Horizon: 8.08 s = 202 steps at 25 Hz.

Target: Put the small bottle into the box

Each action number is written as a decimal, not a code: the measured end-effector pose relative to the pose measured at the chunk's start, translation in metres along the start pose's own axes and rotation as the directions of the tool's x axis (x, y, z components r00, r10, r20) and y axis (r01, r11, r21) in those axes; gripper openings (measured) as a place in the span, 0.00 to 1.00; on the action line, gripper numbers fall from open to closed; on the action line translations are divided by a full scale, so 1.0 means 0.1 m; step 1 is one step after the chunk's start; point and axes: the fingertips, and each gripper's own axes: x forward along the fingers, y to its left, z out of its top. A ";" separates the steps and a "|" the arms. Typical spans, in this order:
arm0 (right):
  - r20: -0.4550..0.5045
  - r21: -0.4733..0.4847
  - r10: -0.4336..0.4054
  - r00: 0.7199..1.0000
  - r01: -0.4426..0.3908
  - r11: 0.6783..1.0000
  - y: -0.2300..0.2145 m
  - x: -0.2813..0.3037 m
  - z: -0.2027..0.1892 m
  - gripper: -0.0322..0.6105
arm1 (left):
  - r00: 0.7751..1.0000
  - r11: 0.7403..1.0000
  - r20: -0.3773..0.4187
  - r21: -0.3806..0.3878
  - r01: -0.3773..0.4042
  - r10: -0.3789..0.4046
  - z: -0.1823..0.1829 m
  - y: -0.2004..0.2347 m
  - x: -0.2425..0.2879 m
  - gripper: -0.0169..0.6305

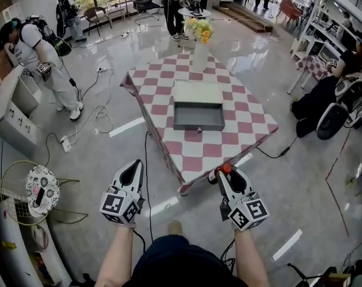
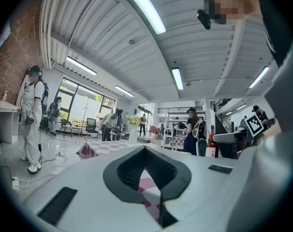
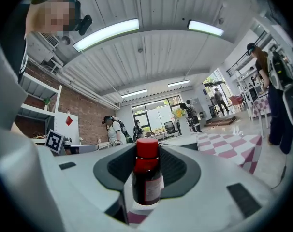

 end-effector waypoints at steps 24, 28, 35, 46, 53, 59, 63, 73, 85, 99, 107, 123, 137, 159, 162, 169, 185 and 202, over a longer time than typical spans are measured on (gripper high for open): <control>-0.024 -0.014 -0.025 0.999 0.025 1.000 -0.19 0.69 -0.02 0.27 | 0.997 0.996 -0.003 -0.045 0.074 -0.074 -0.14 0.32 0.69 0.03; -0.024 -0.015 -0.009 1.000 0.008 1.000 -0.26 0.87 0.02 0.27 | 0.997 0.996 -0.005 -0.043 0.073 -0.073 -0.14 0.38 0.87 0.03; -0.042 0.000 0.013 0.999 -0.013 1.000 -0.55 1.30 -0.04 0.27 | 0.996 0.996 -0.023 -0.040 0.083 -0.084 -0.22 0.46 1.36 0.03; -0.082 0.000 0.049 0.995 -0.049 0.999 -0.96 1.95 -0.07 0.27 | 0.996 0.996 -0.048 -0.056 0.076 -0.079 -0.34 0.60 2.06 0.03; -0.108 0.003 0.080 0.991 -0.080 0.997 -1.11 2.28 -0.11 0.27 | 0.995 0.996 -0.072 -0.062 0.066 -0.070 -0.44 0.64 2.33 0.03; -0.122 0.003 0.102 0.987 -0.103 0.995 -1.21 2.49 -0.14 0.27 | 0.994 0.996 -0.088 -0.067 0.056 -0.061 -0.56 0.69 2.47 0.03; -0.134 0.010 0.112 0.985 -0.112 0.994 -1.27 2.57 -0.14 0.27 | 0.994 0.997 -0.095 -0.066 0.043 -0.049 -0.60 0.72 2.53 0.03; -0.160 0.027 0.135 0.978 -0.132 0.991 -1.23 2.80 -0.17 0.27 | 0.994 0.998 -0.108 -0.063 0.022 -0.028 -0.58 0.79 2.52 0.03; -0.230 -0.009 0.091 0.969 -0.096 0.995 -1.28 3.10 -0.28 0.27 | 0.989 0.996 -0.131 -0.065 0.059 -0.067 -0.63 0.99 2.73 0.03; -0.371 -0.094 0.089 0.924 -0.133 0.987 -1.23 3.48 -0.63 0.27 | 0.982 0.991 -0.153 -0.091 0.093 -0.107 -0.78 1.18 2.98 0.03; -0.408 -0.106 0.102 0.907 -0.158 0.982 -1.21 3.65 -0.77 0.27 | 0.984 0.991 -0.154 -0.114 0.077 -0.094 -0.85 1.31 3.04 0.03; -0.446 -0.144 0.123 0.886 -0.206 0.968 -1.19 3.72 -0.92 0.27 | 0.982 0.989 -0.163 -0.130 0.073 -0.094 -0.97 1.33 3.06 0.03; -0.449 -0.173 0.122 0.885 -0.220 0.960 -1.18 3.61 -0.91 0.28 | 0.982 0.989 -0.161 -0.126 0.077 -0.097 -0.92 1.29 3.05 0.03; -0.481 -0.203 0.135 0.866 -0.260 0.944 -1.10 3.49 -0.98 0.34 | 0.983 0.991 -0.156 -0.106 0.082 -0.098 -0.85 1.17 3.01 0.03; -0.478 -0.202 0.135 0.868 -0.258 0.945 -1.09 3.47 -0.97 0.34 | 0.983 0.991 -0.156 -0.104 0.085 -0.101 -0.83 1.15 3.00 0.03; -0.479 -0.203 0.135 0.867 -0.260 0.944 -1.11 3.41 -0.93 0.34 | 0.982 0.991 -0.156 -0.099 0.087 -0.102 -0.81 1.11 2.98 0.03; -0.459 -0.211 0.117 0.880 -0.236 0.948 -1.11 3.15 -0.81 0.28 | 0.982 0.990 -0.149 -0.093 0.103 -0.117 -0.73 0.97 2.92 0.03; -0.292 -0.127 0.088 0.952 -0.130 0.983 -1.16 2.96 -0.39 0.06 | 0.983 0.988 -0.117 -0.075 0.134 -0.143 -0.51 0.82 2.92 0.03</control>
